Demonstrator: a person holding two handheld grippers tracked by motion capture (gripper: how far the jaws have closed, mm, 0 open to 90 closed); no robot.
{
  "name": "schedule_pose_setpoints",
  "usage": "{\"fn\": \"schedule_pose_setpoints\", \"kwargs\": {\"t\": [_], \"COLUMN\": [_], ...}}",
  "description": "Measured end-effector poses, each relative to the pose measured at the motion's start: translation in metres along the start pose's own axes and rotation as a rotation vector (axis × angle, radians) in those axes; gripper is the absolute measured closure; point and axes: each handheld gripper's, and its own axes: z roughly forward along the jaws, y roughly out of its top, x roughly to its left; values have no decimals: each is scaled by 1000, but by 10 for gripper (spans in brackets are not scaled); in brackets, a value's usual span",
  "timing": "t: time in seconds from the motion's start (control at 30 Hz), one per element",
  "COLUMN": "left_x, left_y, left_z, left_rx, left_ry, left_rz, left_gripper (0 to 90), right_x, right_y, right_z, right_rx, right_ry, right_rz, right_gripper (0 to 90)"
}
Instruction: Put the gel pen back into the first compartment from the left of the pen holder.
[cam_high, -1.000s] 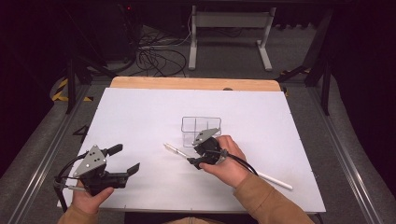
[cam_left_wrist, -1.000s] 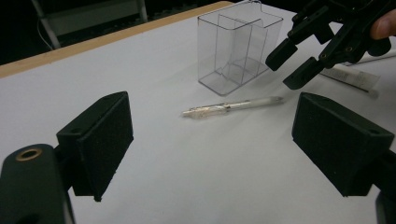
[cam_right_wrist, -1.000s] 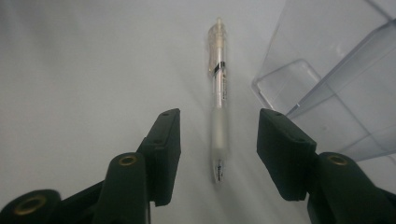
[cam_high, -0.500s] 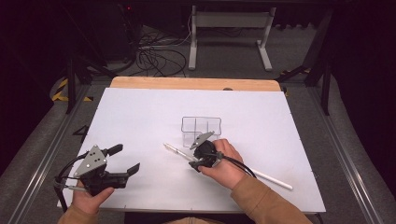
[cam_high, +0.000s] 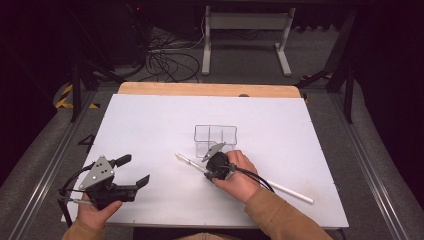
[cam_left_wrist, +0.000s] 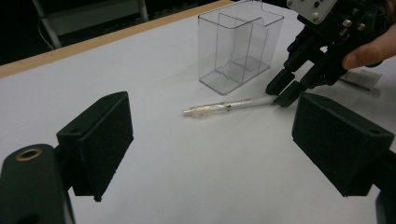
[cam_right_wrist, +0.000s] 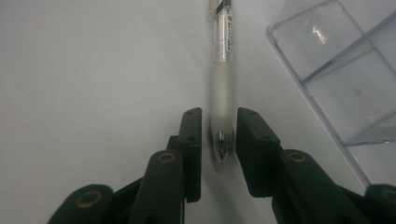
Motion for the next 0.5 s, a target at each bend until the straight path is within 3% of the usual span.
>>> {"fn": "schedule_pose_setpoints", "kwargs": {"t": [0.2,0.5], "left_x": [0,0], "left_y": [0,0], "left_z": [0,0], "left_rx": [1,-1], "left_ry": [-1,0], "left_rz": [1,1], "left_gripper": [134,134], "right_x": [1,2], "right_y": [0,0], "right_z": [0,0], "right_rx": [-1,-2], "right_ry": [-13,-15], "right_rz": [1,34], "right_gripper": [804,808]}}
